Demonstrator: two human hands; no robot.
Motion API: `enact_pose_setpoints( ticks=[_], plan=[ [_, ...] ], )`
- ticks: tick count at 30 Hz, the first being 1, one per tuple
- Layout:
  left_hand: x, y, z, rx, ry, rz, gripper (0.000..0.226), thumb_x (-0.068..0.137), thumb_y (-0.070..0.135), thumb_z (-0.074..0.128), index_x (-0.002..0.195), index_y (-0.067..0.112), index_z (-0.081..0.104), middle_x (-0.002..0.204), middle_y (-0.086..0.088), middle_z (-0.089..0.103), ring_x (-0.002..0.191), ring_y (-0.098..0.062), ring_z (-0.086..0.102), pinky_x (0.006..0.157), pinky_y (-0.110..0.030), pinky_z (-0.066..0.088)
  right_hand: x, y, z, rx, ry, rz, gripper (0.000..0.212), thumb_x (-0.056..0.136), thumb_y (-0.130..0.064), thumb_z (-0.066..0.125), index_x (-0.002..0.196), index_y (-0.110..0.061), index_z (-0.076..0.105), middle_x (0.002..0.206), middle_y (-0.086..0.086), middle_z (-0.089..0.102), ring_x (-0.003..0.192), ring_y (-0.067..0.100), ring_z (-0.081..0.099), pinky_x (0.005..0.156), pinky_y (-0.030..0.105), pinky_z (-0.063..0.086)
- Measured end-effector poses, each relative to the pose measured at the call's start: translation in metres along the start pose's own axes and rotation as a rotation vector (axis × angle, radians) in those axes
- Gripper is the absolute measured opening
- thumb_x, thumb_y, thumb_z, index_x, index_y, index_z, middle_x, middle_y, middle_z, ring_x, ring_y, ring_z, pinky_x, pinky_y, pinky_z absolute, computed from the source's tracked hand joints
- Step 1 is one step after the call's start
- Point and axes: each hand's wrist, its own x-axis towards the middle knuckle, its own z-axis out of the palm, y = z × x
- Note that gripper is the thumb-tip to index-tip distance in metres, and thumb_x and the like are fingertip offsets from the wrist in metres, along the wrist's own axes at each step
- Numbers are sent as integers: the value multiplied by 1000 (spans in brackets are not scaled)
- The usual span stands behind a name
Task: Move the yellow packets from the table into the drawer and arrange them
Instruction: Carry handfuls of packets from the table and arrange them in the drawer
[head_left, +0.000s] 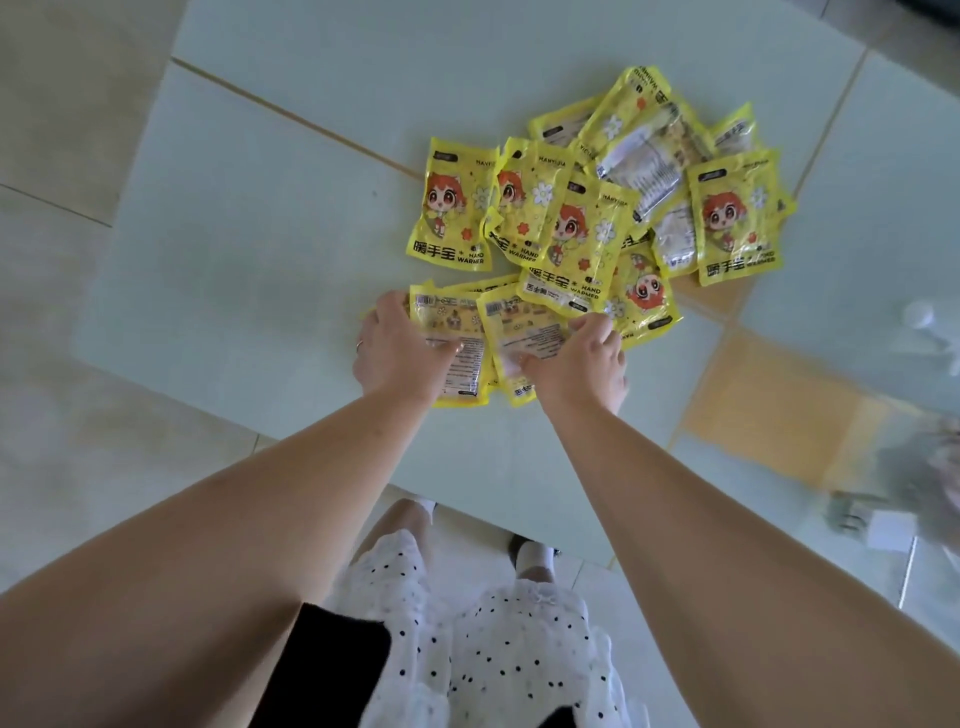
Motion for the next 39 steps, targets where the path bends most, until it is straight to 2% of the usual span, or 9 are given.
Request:
enact_pose_setpoints(
  ticks=[6, 10, 13, 19, 25, 28, 31, 35, 39],
  plan=[
    [7, -3, -7, -7, -54, 65, 10, 86, 21, 66, 88, 12, 62, 84, -1, 57, 84, -24, 55, 65, -28, 34, 5, 12, -1, 110, -76, 48, 72, 73, -37, 79, 124, -11, 37, 128, 10, 51, 113, 31, 54, 83, 38, 46],
    [6, -4, -12, -88, -40, 43, 15, 90, 19, 60, 99, 8, 64, 91, -3, 58, 86, -24, 58, 66, -22, 37, 3, 24, -4, 177, -114, 46, 51, 78, -32, 74, 120, -16, 51, 114, 4, 62, 93, 25, 60, 68, 29, 40],
    [0, -4, -19, -176, -36, 75, 13, 94, 17, 53, 101, 7, 58, 90, -3, 54, 73, -18, 49, 44, -13, 31, -5, 31, -11, 246, -121, 46, 44, 82, -25, 69, 121, -15, 52, 100, -1, 61, 84, 21, 55, 65, 28, 39],
    [0, -3, -34, -288, -15, -19, 17, 97, 16, 40, 110, 10, 50, 95, 0, 52, 80, -20, 50, 70, -29, 36, -20, 42, -26, 434, -148, 65, 35, 85, -22, 66, 116, -16, 51, 91, -5, 58, 70, 10, 53, 54, 25, 38],
    [13, 12, -49, -488, -152, -194, 11, 88, 21, 56, 80, 22, 49, 77, 1, 57, 69, -17, 56, 56, -24, 38, -19, 24, -30, 614, -165, 207, 25, 85, -21, 63, 109, -14, 59, 95, 0, 63, 83, 19, 59, 64, 28, 45],
    [13, -7, -42, -452, -172, -256, 17, 82, 25, 64, 70, 16, 56, 78, -8, 60, 74, -27, 57, 67, -31, 44, -16, 12, -14, 536, -164, 235, 19, 89, -27, 59, 102, -13, 61, 95, 5, 62, 83, 24, 57, 66, 29, 43],
    [5, -20, -31, -399, -74, -285, 22, 92, 22, 57, 72, 12, 56, 65, -3, 47, 69, -23, 44, 53, -27, 31, -12, 6, 7, 396, -71, 261, 20, 85, -35, 61, 93, -16, 60, 118, 10, 53, 101, 30, 57, 82, 32, 48],
    [-3, -14, -17, -387, 18, -339, 40, 75, 33, 76, 103, 9, 61, 98, -8, 63, 91, -27, 60, 80, -34, 52, -10, -1, 17, 332, -33, 324, 40, 83, -39, 63, 113, -12, 59, 128, 9, 45, 116, 32, 49, 97, 39, 44],
    [0, -8, -6, -301, 41, -356, 56, 63, 32, 84, 104, 9, 54, 111, -13, 62, 105, -33, 60, 89, -46, 52, -5, -5, 19, 299, -32, 347, 51, 79, -43, 64, 119, -13, 56, 124, 9, 55, 114, 33, 53, 96, 46, 46]
  ],
)
